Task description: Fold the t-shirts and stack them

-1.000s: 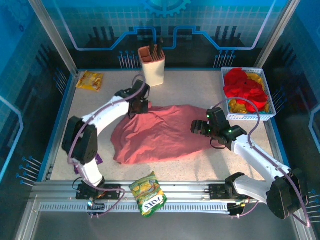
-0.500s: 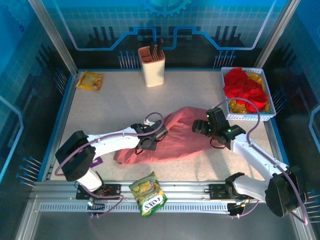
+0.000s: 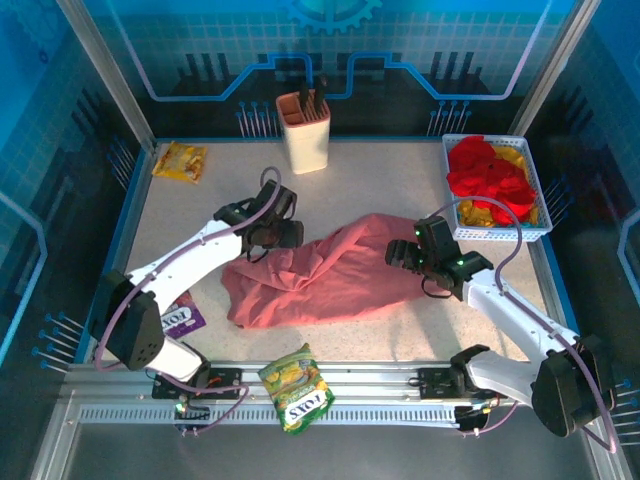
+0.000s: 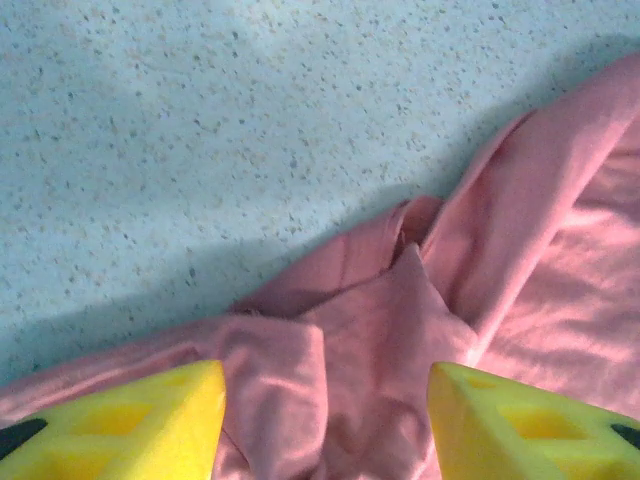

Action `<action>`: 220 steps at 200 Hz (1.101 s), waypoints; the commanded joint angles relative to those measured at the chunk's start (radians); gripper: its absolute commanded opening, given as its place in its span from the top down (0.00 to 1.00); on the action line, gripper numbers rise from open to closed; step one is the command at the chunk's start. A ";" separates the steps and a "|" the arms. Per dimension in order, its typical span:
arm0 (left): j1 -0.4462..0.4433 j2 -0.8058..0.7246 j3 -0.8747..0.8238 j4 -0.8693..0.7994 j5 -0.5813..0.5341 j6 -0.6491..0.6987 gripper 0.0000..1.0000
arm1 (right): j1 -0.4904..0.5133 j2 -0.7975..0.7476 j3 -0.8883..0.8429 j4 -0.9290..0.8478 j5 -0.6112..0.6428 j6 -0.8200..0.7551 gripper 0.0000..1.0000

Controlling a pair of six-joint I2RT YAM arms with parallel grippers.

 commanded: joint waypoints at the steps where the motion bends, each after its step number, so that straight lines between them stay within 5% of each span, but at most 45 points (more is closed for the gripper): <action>1: 0.032 0.102 0.030 0.010 0.055 0.054 0.45 | -0.014 -0.021 0.007 -0.018 -0.003 -0.003 0.07; 47: 0.037 0.274 0.102 -0.015 0.119 0.079 0.49 | -0.015 -0.045 0.004 -0.036 -0.001 -0.007 0.07; 84: 0.036 0.306 0.074 -0.062 0.068 0.067 0.57 | -0.018 -0.054 -0.012 -0.029 -0.003 -0.003 0.07; 158: 0.032 0.095 -0.084 -0.074 0.095 0.011 1.00 | -0.018 0.002 0.001 0.014 -0.032 0.006 0.08; 187: 0.000 -0.048 -0.166 -0.048 0.112 -0.014 1.00 | -0.017 0.002 -0.011 0.022 -0.031 0.010 0.08; 220: -0.134 -0.197 -0.264 -0.060 0.077 -0.093 1.00 | -0.017 0.000 -0.026 0.022 -0.031 0.014 0.08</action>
